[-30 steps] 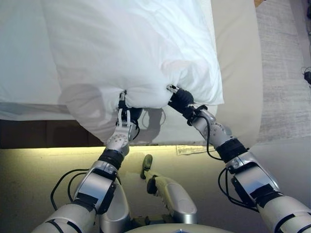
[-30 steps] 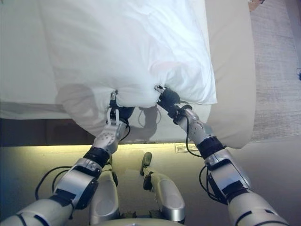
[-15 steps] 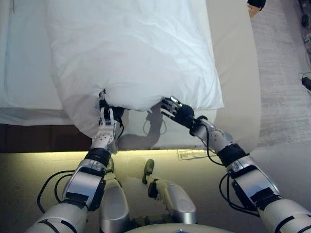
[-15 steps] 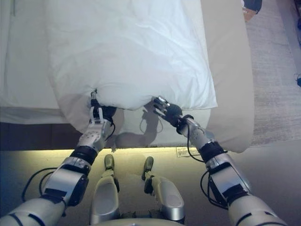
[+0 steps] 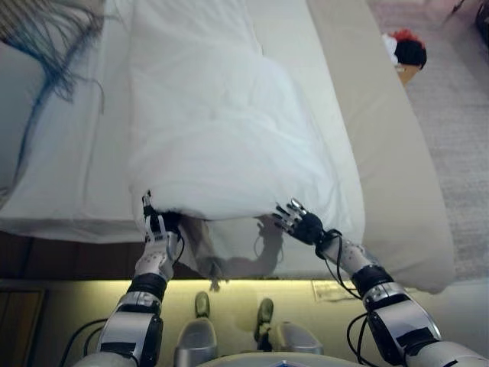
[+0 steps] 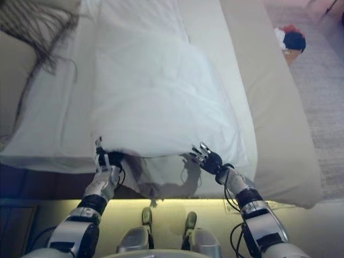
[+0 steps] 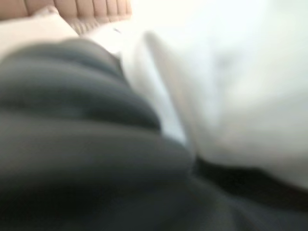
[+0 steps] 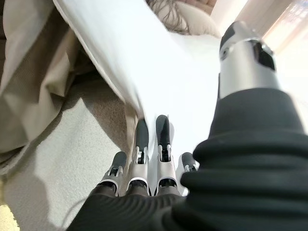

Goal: Make the bed neatly

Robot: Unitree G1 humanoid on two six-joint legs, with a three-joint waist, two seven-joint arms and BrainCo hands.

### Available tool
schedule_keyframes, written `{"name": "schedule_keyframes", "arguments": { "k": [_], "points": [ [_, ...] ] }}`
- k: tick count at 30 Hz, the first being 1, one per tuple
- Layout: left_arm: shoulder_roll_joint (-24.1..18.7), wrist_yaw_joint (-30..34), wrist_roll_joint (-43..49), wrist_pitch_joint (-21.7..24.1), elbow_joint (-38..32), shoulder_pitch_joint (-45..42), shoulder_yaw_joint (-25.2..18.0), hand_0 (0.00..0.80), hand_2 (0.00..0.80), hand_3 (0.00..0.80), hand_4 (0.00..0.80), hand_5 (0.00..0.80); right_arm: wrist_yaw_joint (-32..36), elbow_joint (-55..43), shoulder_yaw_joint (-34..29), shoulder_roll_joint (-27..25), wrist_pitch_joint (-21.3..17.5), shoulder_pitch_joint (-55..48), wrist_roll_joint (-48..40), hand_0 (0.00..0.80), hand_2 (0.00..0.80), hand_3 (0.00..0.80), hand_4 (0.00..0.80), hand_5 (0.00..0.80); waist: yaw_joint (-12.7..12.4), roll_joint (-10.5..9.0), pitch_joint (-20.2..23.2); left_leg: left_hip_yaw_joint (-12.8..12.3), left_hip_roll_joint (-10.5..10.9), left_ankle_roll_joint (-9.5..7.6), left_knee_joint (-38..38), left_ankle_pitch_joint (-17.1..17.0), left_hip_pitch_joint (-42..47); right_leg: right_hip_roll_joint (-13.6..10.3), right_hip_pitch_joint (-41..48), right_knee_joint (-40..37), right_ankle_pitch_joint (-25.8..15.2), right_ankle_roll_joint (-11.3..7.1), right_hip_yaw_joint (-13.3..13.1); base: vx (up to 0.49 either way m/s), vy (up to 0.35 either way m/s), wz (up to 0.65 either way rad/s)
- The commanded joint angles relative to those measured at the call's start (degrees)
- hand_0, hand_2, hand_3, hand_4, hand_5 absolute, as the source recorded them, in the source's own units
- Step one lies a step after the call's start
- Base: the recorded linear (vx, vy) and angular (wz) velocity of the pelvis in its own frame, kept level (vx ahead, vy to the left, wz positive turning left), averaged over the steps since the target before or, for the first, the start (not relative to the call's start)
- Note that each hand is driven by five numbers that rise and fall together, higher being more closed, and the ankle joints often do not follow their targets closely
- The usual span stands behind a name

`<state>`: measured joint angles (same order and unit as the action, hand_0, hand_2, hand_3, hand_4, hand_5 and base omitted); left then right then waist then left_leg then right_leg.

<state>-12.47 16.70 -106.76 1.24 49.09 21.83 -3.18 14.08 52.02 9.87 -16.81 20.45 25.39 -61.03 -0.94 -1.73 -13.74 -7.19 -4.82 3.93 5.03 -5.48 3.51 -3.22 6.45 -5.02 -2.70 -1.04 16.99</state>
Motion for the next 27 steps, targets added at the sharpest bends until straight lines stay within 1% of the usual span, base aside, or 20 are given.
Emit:
{"name": "schedule_keyframes", "arguments": {
  "k": [1,4,9,10,13,16,18,20,21,22,23,24,25,26,27],
  "points": [
    [-5.47,6.89,3.33,0.46,-2.39,1.86,-3.60,0.800,0.800,0.800,0.800,0.800,2.01,5.27,-2.70,-2.58,-1.26,-3.23,2.12,0.000,0.000,0.000,0.000,0.000,-3.20,0.44,9.65,0.52,-1.07,2.12,-0.03,2.65,0.99,-7.62,0.99,1.90,-0.72,-6.77,2.16,0.028,0.022,0.09],
    [-7.72,6.49,4.86,0.22,-2.50,0.08,-6.39,0.800,0.800,0.800,0.800,0.800,3.11,8.26,-3.67,-2.98,-2.24,-4.28,5.07,0.000,0.000,0.000,0.000,0.000,-4.05,1.16,10.82,1.07,-0.88,2.00,-0.03,2.89,1.89,-7.41,2.39,1.53,-0.45,-6.55,2.69,0.030,0.034,0.10],
    [-13.31,6.70,5.26,-1.31,0.58,-2.40,-12.50,0.800,0.800,0.800,0.800,0.800,6.67,14.54,-4.84,-4.85,-2.98,-7.66,11.24,0.000,0.000,0.000,0.000,0.000,-4.92,2.12,11.95,2.35,-0.27,1.71,-0.03,3.04,2.61,-7.02,3.55,1.82,0.67,-6.15,2.79,0.032,0.077,0.07],
    [-14.71,6.90,4.96,-1.98,1.55,-3.06,-14.19,0.800,0.800,0.800,0.800,0.800,7.06,16.01,-5.35,-5.24,-2.66,-8.55,10.86,0.000,0.000,0.000,0.000,0.000,-4.99,2.27,12.14,2.50,-0.13,1.62,-0.03,3.15,2.77,-6.98,3.78,1.73,0.82,-6.12,2.73,0.029,0.126,0.05],
    [-17.12,7.84,4.22,-2.84,3.66,-5.03,-17.75,0.800,0.800,0.800,0.800,0.800,5.42,18.66,-7.96,-6.05,-2.47,-11.04,9.44,0.000,0.000,0.000,0.000,0.000,-5.24,2.71,12.33,2.70,0.41,1.28,-0.03,3.57,3.10,-7.24,4.20,1.22,0.79,-6.38,2.51,0.022,0.153,0.09],
    [-19.10,8.88,4.25,-3.69,5.80,-7.26,-21.48,0.800,0.800,0.800,0.800,0.800,3.55,20.79,-11.78,-7.17,-3.64,-12.93,7.57,0.000,0.000,0.000,0.000,0.000,-5.73,3.09,12.53,2.89,1.47,0.64,-0.04,4.25,3.28,-8.40,4.20,0.49,-0.11,-7.47,2.48,-0.008,0.185,0.05],
    [-21.16,8.96,4.50,-5.46,7.63,-8.67,-24.48,0.800,0.800,0.800,0.800,0.800,4.08,21.82,-14.10,-7.38,-5.21,-14.12,7.76,0.000,0.000,0.000,0.000,0.000,-5.99,3.49,12.54,2.86,2.60,-0.10,-0.03,4.88,3.19,-9.99,3.63,0.52,-1.34,-8.25,2.60,-0.037,0.195,-0.02],
    [-23.16,8.06,5.13,-6.91,9.61,-9.30,-26.58,0.800,0.800,0.800,0.800,0.800,3.96,21.75,-15.45,-7.60,-6.57,-14.64,6.81,0.000,0.000,0.000,0.000,0.000,-6.08,3.74,12.47,2.90,4.02,-0.88,-0.03,5.37,2.96,-11.51,2.85,0.96,-2.99,-8.71,2.57,-0.078,0.170,-0.05],
    [-24.14,7.52,5.60,-7.69,10.88,-9.76,-27.59,0.800,0.800,0.800,0.800,0.800,3.94,21.48,-15.96,-7.53,-7.35,-14.64,6.15,0.000,0.000,0.000,0.000,0.000,-6.18,3.87,12.29,2.90,4.79,-1.33,-0.03,5.67,2.87,-12.35,1.99,2.68,-4.20,-8.91,2.71,-0.120,0.163,-0.08],
    [-24.61,6.91,6.00,-8.13,11.56,-10.25,-28.32,0.800,0.800,0.800,0.800,0.800,3.73,21.13,-16.13,-7.20,-7.83,-14.44,5.61,0.000,0.000,0.000,0.000,0.000,-6.43,3.95,12.05,2.82,5.32,-1.76,-0.03,6.13,2.99,-12.87,1.24,6.45,-4.42,-9.17,3.00,-0.188,0.185,-0.11],
    [-24.76,6.54,6.33,-8.37,11.90,-10.77,-28.97,0.800,0.800,0.800,0.800,0.800,3.37,20.61,-16.01,-6.85,-8.18,-14.02,5.15,0.000,0.000,0.000,0.000,0.000,-6.66,4.23,11.61,2.69,5.71,-2.34,-0.03,5.58,2.66,-12.97,0.01,11.94,-4.39,-9.00,3.32,-0.235,0.213,-0.14],
    [-24.75,6.48,6.99,-8.41,12.40,-11.24,-29.28,0.800,0.800,0.800,0.800,0.800,3.00,19.87,-15.30,-6.37,-8.44,-13.46,4.38,0.000,0.000,0.000,0.000,0.000,-6.71,4.81,11.03,3.04,6.09,-3.01,-0.03,5.20,2.46,-12.15,-1.71,20.49,-2.53,-8.67,2.59,-0.289,0.209,-0.16],
    [-24.70,6.19,6.97,-8.01,12.80,-11.11,-29.10,0.800,0.800,0.800,0.800,0.800,2.95,19.38,-14.69,-6.16,-8.53,-13.02,3.75,0.000,0.000,0.000,0.000,0.000,-6.53,5.26,10.74,3.56,6.40,-3.52,-0.06,4.50,1.92,-10.50,-2.78,26.62,-1.20,-8.23,1.16,-0.303,0.155,-0.15],
    [-24.37,6.25,6.54,-7.17,13.25,-10.65,-28.39,0.800,0.800,0.800,0.800,0.800,2.83,18.92,-13.96,-6.16,-8.57,-12.46,2.96,0.000,0.000,0.000,0.000,0.000,-6.40,5.34,10.32,4.29,6.94,-3.89,-0.23,3.54,1.13,-8.37,-3.86,31.60,0.21,-7.46,-0.93,-0.295,0.052,-0.10],
    [-24.01,6.36,6.74,-6.37,13.86,-10.04,-27.45,0.800,0.800,0.800,0.800,0.800,3.14,18.63,-13.17,-6.26,-8.70,-11.74,2.40,0.000,0.000,0.000,0.000,0.000,-6.41,4.50,9.96,5.36,8.12,-4.01,-0.72,3.20,0.34,-6.30,-3.56,33.22,1.67,-7.06,-3.20,-0.270,-0.030,0.09]
  ]
}}
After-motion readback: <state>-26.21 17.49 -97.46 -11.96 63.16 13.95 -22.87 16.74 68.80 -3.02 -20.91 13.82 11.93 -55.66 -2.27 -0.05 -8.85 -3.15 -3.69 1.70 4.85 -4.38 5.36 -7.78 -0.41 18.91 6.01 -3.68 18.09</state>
